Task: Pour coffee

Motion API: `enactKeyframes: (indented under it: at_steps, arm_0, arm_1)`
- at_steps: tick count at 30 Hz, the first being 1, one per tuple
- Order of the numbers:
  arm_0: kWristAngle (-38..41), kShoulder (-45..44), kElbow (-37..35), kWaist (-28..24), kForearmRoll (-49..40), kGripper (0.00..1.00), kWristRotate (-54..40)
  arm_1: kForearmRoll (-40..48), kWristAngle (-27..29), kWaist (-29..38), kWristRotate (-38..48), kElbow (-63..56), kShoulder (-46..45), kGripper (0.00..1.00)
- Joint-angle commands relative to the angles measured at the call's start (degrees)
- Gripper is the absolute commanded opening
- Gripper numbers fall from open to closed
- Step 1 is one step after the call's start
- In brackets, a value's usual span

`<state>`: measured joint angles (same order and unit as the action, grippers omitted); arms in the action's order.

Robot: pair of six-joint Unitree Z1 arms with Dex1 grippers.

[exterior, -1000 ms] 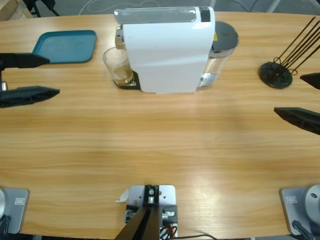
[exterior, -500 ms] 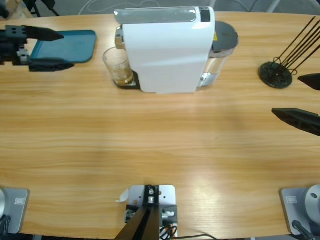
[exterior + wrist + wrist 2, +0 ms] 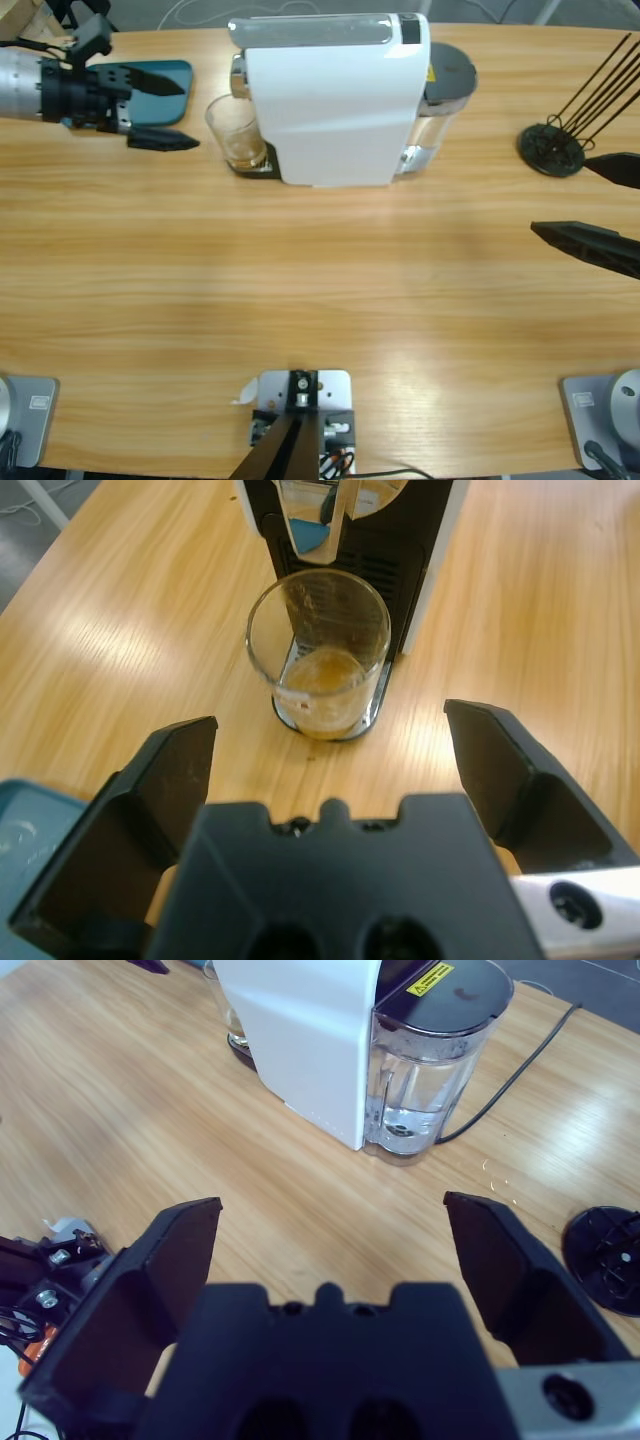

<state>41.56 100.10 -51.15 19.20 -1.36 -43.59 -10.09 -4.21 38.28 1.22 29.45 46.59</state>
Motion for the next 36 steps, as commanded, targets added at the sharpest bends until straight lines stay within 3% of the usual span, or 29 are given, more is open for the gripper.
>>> enactKeyframes:
  at_steps: [1,33,36]
  arm_0:
    - [-1.13,8.18,-3.43,3.44,1.88,1.000,-0.71]
    - [-3.95,14.96,-10.02,7.46,1.88,1.000,0.10]
    - [-3.86,15.17,-10.32,7.50,1.88,0.956,0.57]
  arm_1:
    - [-0.37,-0.72,0.56,-0.06,-0.55,2.42,1.000]
    - [-0.41,-0.79,0.56,-0.01,-0.53,2.63,1.000]
    - [-0.46,-0.75,0.56,0.01,-0.53,2.47,1.000]
